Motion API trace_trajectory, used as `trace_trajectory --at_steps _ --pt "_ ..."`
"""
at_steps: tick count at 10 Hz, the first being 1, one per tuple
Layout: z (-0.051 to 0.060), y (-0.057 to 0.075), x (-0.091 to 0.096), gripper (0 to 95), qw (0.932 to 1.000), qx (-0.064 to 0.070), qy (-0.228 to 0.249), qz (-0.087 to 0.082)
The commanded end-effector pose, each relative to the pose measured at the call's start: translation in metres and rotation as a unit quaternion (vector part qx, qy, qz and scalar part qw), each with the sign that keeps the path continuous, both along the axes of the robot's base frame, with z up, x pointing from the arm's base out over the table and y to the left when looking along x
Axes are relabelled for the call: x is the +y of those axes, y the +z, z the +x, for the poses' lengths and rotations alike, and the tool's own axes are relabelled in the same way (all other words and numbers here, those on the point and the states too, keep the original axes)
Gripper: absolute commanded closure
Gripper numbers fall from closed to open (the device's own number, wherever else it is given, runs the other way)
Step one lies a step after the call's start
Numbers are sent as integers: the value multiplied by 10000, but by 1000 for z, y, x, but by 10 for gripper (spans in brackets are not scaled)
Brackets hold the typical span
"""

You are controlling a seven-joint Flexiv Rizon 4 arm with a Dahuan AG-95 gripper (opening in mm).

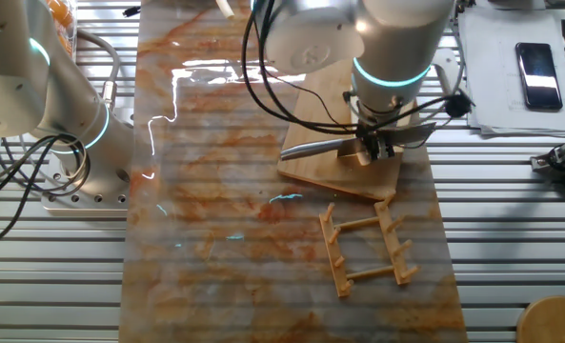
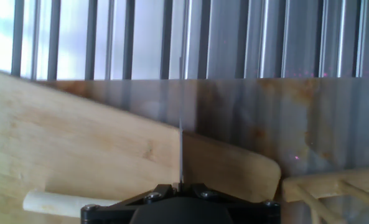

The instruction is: Chop the scallions

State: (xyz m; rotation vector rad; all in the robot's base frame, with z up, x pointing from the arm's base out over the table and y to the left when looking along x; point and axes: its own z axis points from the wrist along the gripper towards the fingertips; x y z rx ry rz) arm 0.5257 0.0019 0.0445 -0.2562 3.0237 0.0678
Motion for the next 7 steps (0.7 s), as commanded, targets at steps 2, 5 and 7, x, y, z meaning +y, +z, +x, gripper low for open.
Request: trace_trajectory --at_steps 2,5,7 --pt "2 -44 -1 950 10000 11 10 87" --pt "9 -45 3 950 9998 78 80 141" --pt "20 -40 13 950 9998 120 156 63"
